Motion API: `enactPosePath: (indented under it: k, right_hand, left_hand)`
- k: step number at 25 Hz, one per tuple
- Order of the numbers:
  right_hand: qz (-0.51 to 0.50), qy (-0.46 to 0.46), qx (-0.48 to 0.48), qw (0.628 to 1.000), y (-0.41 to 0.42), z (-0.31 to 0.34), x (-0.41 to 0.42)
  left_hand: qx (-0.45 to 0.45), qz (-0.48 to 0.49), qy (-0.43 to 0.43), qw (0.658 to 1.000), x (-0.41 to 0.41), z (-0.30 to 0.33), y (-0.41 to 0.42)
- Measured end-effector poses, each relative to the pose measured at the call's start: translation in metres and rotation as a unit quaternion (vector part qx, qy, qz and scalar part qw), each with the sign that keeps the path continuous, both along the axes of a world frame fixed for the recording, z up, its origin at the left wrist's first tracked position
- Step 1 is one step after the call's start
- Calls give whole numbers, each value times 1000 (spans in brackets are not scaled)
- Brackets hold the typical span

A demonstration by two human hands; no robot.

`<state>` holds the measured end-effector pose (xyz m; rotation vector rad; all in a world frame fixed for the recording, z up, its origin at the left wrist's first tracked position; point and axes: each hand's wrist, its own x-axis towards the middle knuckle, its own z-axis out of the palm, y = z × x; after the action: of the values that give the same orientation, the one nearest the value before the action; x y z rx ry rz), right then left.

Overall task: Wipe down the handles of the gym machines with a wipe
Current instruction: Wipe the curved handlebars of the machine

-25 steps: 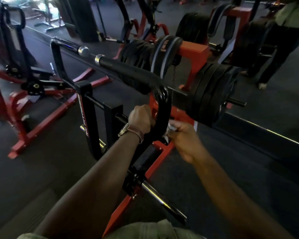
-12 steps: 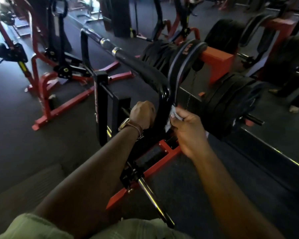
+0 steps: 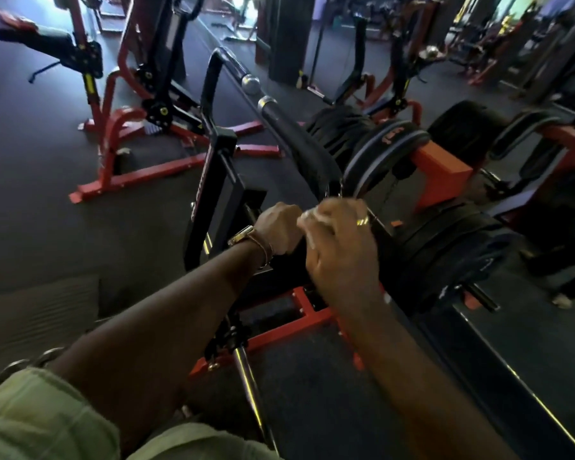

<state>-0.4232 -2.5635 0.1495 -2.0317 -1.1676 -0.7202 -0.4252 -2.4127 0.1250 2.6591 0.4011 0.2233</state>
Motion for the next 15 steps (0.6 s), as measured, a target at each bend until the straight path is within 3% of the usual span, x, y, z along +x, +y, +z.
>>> enactPosePath:
  k: [2, 5, 9, 15]
  right_hand:
    - [-23, -51, -85, 995, -7, -18, -15]
    - [-24, -136, -107, 985, 10, 14, -2]
    - [-75, -79, -41, 993, 42, 64, 20]
    - [-30, -22, 134, 990, -9, 5, -16]
  left_hand:
    - [4, -6, 3, 1000, 0, 2, 0]
    - [1, -7, 3, 1000, 6, -3, 4]
    - [-60, -3, 11, 998, 12, -8, 7]
    - [-63, 24, -24, 997, 15, -10, 11]
